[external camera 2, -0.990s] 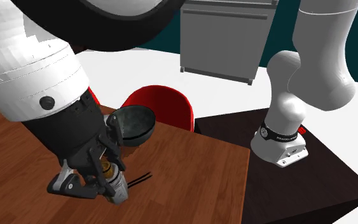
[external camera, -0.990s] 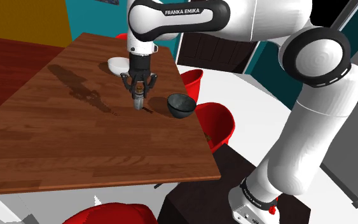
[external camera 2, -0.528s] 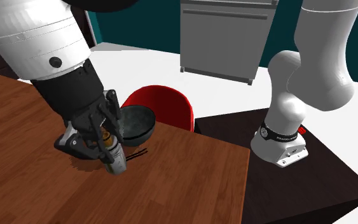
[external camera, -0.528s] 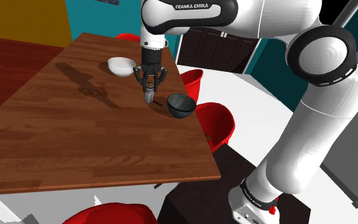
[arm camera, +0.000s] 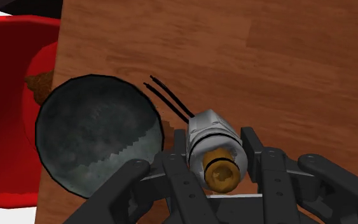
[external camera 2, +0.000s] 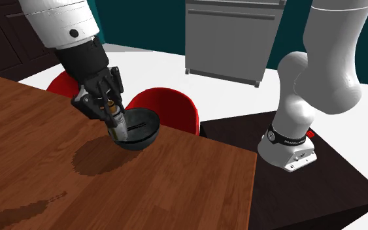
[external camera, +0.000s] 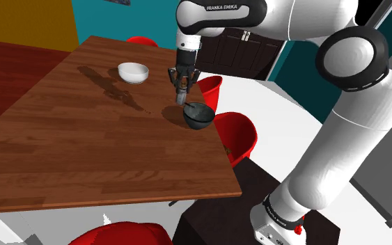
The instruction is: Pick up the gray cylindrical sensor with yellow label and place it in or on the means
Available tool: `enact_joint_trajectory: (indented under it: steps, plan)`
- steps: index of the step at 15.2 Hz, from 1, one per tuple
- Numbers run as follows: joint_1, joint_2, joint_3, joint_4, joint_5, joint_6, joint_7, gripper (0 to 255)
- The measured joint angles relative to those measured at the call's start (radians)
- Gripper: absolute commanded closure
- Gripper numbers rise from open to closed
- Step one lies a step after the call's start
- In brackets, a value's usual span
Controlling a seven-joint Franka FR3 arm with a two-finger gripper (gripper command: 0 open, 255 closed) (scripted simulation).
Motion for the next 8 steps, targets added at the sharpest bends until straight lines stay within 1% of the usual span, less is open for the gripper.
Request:
enact_joint_trajectory:
  steps: [2, 7, 8]
  plan:
    - [-0.029, -0.009, -0.022, -0.011, -0.005, -0.001, -0.050, 255]
    - [-0.089, 0.000, -0.071, 0.020, -0.019, -0.028, -0.156, 255]
    - [-0.101, 0.017, -0.081, 0.037, -0.022, -0.028, -0.178, 255]
